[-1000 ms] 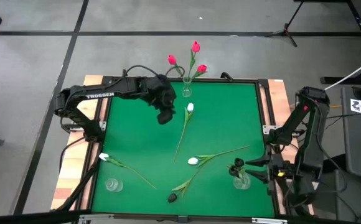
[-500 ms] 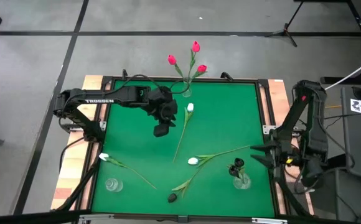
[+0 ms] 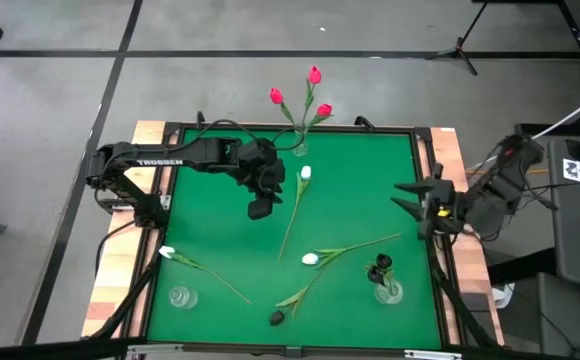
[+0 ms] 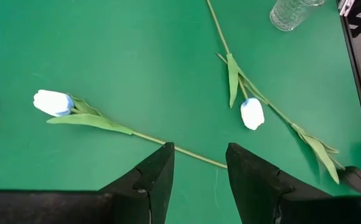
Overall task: Sort flowers into vase by color
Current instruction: Put the black tulip into the bottom right transparent vase
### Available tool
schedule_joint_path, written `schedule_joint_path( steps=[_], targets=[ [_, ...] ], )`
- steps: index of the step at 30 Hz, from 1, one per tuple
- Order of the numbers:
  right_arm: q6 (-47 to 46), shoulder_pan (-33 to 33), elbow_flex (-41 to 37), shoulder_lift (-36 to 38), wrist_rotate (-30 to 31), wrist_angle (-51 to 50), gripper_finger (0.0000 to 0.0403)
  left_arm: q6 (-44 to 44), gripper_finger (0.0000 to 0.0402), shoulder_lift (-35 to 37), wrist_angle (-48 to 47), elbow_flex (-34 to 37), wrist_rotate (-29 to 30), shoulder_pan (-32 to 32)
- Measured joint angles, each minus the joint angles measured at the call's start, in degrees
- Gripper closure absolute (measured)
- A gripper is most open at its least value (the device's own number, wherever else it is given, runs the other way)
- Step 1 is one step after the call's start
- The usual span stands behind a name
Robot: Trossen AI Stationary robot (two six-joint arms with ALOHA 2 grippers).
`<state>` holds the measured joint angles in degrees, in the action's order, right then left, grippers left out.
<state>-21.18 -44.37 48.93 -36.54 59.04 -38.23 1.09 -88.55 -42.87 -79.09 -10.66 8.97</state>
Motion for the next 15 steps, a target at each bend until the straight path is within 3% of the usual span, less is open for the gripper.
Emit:
schedule_joint_path(
  steps=[7, 15],
  targets=[
    [18.4, 21.4, 2.3, -3.7, -21.1, 9.2, 0.0244, 0.0, 0.0258, 0.0, 0.0, 0.0, 0.0, 0.0],
    [27.0, 43.9, 7.0, -18.6, -56.5, 11.5, 0.0244, 0.5, 0.0258, 0.0, -0.1, 0.0, 0.0, -0.2]
  ],
)
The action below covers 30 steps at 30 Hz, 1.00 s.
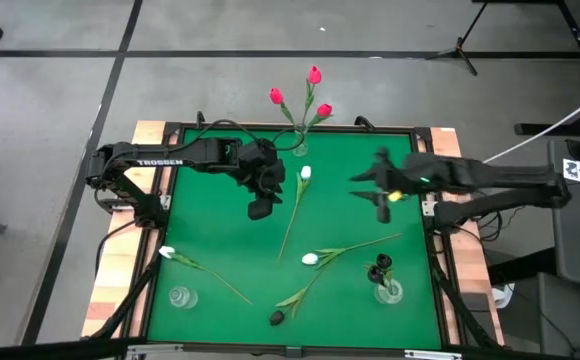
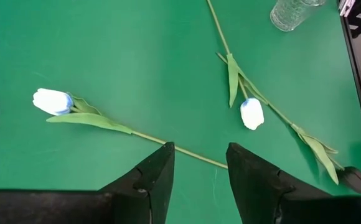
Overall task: Sort flowers into vase by color
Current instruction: Put the black tulip into the bottom right transparent vase
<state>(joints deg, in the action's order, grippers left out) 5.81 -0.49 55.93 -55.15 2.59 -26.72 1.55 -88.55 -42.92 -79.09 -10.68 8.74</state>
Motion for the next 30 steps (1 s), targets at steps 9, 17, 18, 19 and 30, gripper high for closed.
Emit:
schedule_joint_path(
  steps=[9, 17, 18, 19, 30],
  targets=[
    [16.7, 3.8, 8.3, -23.8, -25.2, 4.2, 0.0244, -1.6, 0.0258, 0.4, -4.8, 0.0, -0.1, -1.0],
    [25.7, 1.0, 9.8, -35.4, -37.6, 3.0, 0.0244, -2.2, 0.0258, 5.2, -7.7, 0.0, 0.8, -0.9],
    [27.0, 0.3, 9.8, -36.0, -37.3, 2.0, 0.0244, -2.2, 0.0258, 5.9, -7.7, 0.0, 1.5, -0.8],
    [28.5, -0.6, 9.8, -36.5, -36.5, 1.6, 0.0244, -2.1, 0.0258, 6.7, -7.7, 0.0, 2.2, -0.8],
    [34.7, -11.2, 7.8, -41.9, -29.7, 4.3, 0.0244, 2.6, 0.0258, 11.7, -7.2, 0.0, 13.1, -0.8]
  ],
)
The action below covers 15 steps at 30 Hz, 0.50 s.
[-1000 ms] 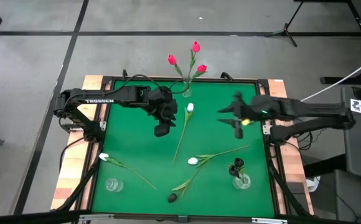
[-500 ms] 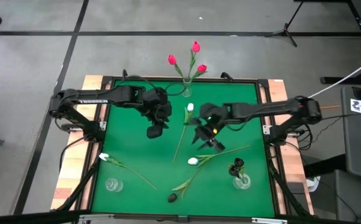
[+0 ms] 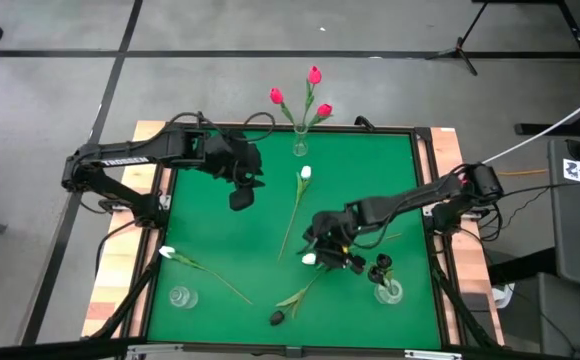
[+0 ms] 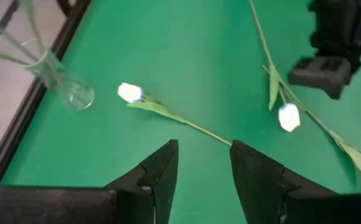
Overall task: Sort flowers into vase by color
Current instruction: Put the black tulip into the bottom right transparent vase
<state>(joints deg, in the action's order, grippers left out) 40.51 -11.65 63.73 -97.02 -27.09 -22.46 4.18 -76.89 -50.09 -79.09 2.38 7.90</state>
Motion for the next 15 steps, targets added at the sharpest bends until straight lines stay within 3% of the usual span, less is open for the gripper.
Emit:
schedule_joint_path(
  steps=[15],
  targets=[
    [-12.8, -3.9, 0.0, -9.8, 5.6, 10.6, 0.0244, 1.4, 0.0258, 0.0, -0.4, 0.0, 0.4, -0.4]
  ],
)
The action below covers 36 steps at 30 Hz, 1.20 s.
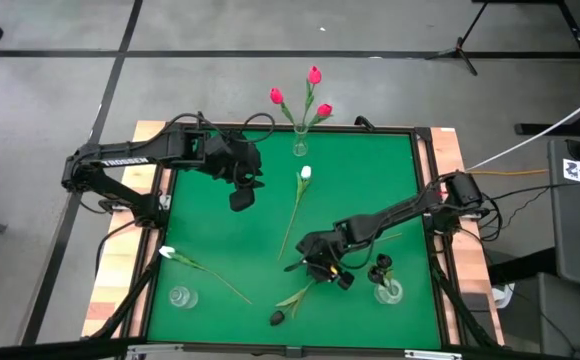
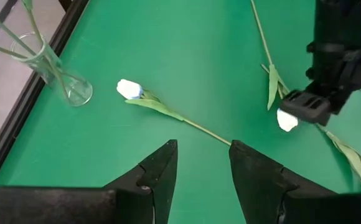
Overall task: Sort flowers into vase by color
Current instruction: Put the black tulip into the bottom right transparent vase
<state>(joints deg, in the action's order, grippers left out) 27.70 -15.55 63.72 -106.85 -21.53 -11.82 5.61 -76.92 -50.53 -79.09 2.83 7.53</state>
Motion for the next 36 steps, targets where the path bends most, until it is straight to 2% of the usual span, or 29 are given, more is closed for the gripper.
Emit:
schedule_joint_path(
  steps=[10, 17, 20, 26, 36],
  targets=[
    [-3.5, -2.0, -0.1, -3.8, 3.4, 1.0, 0.0244, -2.6, 0.0258, 0.0, -0.1, 0.0, 0.0, 0.0],
    [-4.0, -4.6, 0.2, -4.6, 13.9, 0.6, 0.025, -2.7, 0.0258, 0.0, -0.1, 0.0, 0.2, 0.0],
    [-5.1, -5.5, 0.2, -5.0, 16.4, -1.0, 0.0281, -2.7, 0.0258, 0.0, -0.1, 0.0, 1.1, 0.0],
    [-5.0, -6.0, 0.2, -5.3, 17.0, -3.2, 0.0385, -2.8, 0.0258, 0.0, 0.0, 0.0, 1.3, 0.0],
    [-7.3, -5.8, 0.0, -4.9, 16.0, -2.9, 0.0397, -2.7, 0.0258, 0.0, 0.0, 0.0, 1.3, 0.0]
  ],
)
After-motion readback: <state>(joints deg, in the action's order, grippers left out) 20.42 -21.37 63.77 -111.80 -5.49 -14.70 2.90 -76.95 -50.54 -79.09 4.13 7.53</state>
